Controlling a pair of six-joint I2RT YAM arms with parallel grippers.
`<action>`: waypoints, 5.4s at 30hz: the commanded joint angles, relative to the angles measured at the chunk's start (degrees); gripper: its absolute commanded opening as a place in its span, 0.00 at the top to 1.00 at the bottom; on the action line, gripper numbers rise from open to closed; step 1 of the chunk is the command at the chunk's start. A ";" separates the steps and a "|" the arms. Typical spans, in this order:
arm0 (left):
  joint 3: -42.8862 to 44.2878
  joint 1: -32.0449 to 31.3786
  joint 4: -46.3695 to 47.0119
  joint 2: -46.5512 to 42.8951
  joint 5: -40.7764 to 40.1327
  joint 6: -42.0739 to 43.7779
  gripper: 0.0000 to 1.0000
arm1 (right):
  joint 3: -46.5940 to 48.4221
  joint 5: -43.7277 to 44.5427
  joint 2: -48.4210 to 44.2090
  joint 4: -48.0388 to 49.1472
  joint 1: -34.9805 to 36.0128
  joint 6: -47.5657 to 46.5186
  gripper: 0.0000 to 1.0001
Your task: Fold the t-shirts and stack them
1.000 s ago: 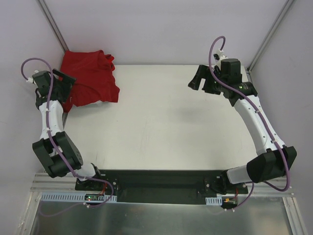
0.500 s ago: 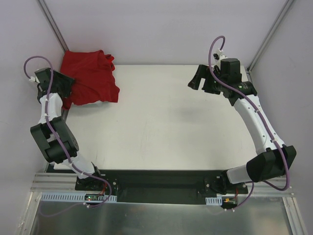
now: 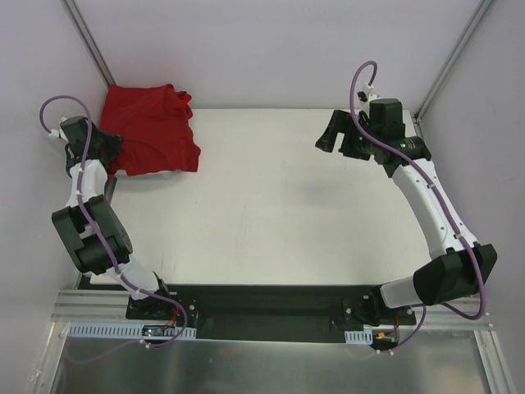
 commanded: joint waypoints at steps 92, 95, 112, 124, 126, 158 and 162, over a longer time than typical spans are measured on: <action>-9.64 -22.02 -9.08 -15.52 -32.80 13.12 0.48 | -2.62 -2.61 -2.13 -3.06 0.64 0.53 0.04; -8.05 -21.49 -6.45 -13.14 -31.66 14.44 0.53 | -3.32 -1.73 -2.83 -3.41 0.64 0.44 0.04; -8.40 -21.58 -2.04 -20.84 -28.49 19.71 1.00 | -3.06 0.12 -4.24 -4.99 0.56 -1.31 0.04; 6.78 -37.29 -9.94 -29.32 -21.54 29.55 1.00 | -2.62 -1.11 -3.62 -4.55 0.64 -0.52 0.04; 13.53 -44.84 -10.66 -26.17 -20.40 31.84 1.00 | -2.88 -0.58 -3.89 -4.55 0.73 -0.52 0.04; 14.80 -65.19 -30.15 -0.29 -24.67 22.62 0.01 | -4.03 4.07 -4.42 -11.49 -2.62 -0.69 0.04; 12.52 -56.58 -35.34 -4.08 -37.61 22.79 0.01 | -3.50 5.48 -3.45 -10.62 0.46 -0.44 0.04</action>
